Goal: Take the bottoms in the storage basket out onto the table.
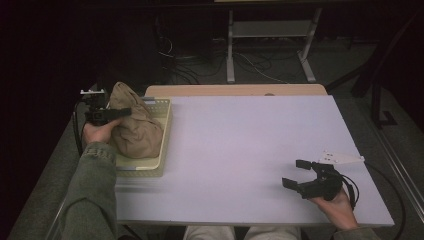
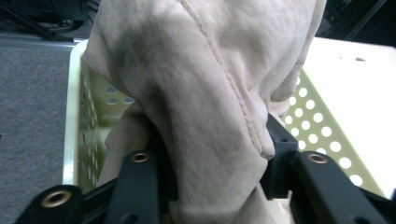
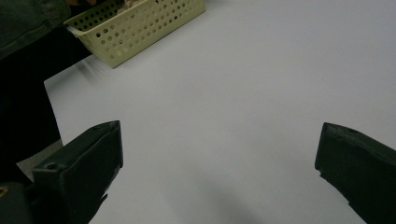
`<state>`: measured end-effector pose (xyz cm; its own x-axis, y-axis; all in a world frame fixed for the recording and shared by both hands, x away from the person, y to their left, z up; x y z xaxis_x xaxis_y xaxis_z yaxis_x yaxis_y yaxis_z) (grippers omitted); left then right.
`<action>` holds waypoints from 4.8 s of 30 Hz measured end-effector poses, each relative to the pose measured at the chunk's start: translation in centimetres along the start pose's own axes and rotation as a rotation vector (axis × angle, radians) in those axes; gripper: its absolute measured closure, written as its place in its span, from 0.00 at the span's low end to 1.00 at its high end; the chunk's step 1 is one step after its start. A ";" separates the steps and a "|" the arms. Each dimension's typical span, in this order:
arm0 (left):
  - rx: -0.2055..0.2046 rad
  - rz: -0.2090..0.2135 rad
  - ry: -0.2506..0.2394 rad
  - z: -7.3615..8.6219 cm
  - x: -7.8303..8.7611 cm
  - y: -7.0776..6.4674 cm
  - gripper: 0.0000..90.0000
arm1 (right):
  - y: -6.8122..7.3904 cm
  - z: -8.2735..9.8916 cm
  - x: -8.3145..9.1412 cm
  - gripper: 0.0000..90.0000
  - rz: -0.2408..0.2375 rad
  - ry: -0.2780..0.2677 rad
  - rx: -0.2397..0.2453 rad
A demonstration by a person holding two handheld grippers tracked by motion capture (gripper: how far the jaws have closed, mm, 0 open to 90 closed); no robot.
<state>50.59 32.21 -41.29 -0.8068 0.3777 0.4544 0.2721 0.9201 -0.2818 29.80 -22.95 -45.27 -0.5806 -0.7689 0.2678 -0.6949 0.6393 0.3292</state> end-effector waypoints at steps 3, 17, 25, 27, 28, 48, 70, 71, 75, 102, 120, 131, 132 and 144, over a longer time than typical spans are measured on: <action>-0.004 0.001 0.009 0.0 0.0 -0.1 0.72 | 0.0 0.0 0.0 0.01 0.000 -0.001 -0.001; -0.013 0.050 0.049 -1.0 1.0 -1.2 0.83 | -0.2 -0.1 0.1 0.01 -0.001 -0.001 0.005; -0.043 0.073 0.052 -1.9 2.0 -2.1 0.83 | -0.3 -0.2 0.3 0.01 -0.003 -0.003 0.000; -0.047 0.080 0.055 -2.1 2.2 -2.3 0.83 | -0.4 -0.2 0.3 0.01 -0.005 -0.001 0.003; -0.048 0.082 0.055 -2.2 2.3 -2.4 0.83 | -0.3 -0.2 0.3 0.01 -0.006 -0.002 0.002; -0.111 0.114 0.063 -4.0 4.3 -4.5 0.84 | -0.2 0.0 0.2 0.01 -0.032 0.015 0.011; -0.170 0.133 0.056 -6.2 7.3 -6.1 0.85 | -0.3 -0.1 0.2 0.01 -0.028 0.010 0.005; -0.174 0.135 0.056 -6.3 7.5 -6.1 0.85 | -0.3 -0.1 0.2 0.01 -0.028 0.010 0.005; -0.191 0.140 0.050 -6.9 8.1 -6.6 0.85 | -0.3 -0.1 0.2 0.01 -0.028 0.011 0.002; -0.318 0.163 0.008 -11.2 12.5 -9.8 0.85 | -0.3 -0.3 0.3 0.01 -0.027 -0.010 -0.004; -0.387 0.231 0.014 -13.2 14.7 -12.9 0.85 | -0.4 -0.3 0.3 0.01 -0.021 -0.010 0.000; -0.436 0.285 0.016 -14.0 15.3 -15.2 0.85 | -0.3 -0.3 0.3 0.01 -0.023 -0.010 -0.003; -0.435 0.289 0.015 -14.1 15.3 -15.5 0.85 | -0.3 -0.3 0.3 0.01 -0.022 -0.012 0.000; -0.496 0.361 0.018 -14.4 14.7 -18.2 0.85 | -0.2 -0.3 0.3 0.01 -0.026 -0.013 0.004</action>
<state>41.32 22.48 -17.30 -0.6104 0.6722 0.4190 0.7417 0.6707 0.0046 29.88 -23.30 -44.98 -0.5679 -0.7849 0.2480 -0.7114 0.6195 0.3317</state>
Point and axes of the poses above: each handheld gripper's, and its own axes: x roughly backward along the jaws, z roughly out of its underside, y roughly to its left, the point moved 8 cm from there along -x, roughly forward along the jaws, and after that the axes turned 11 degrees about -y, right-handed, at the moved point
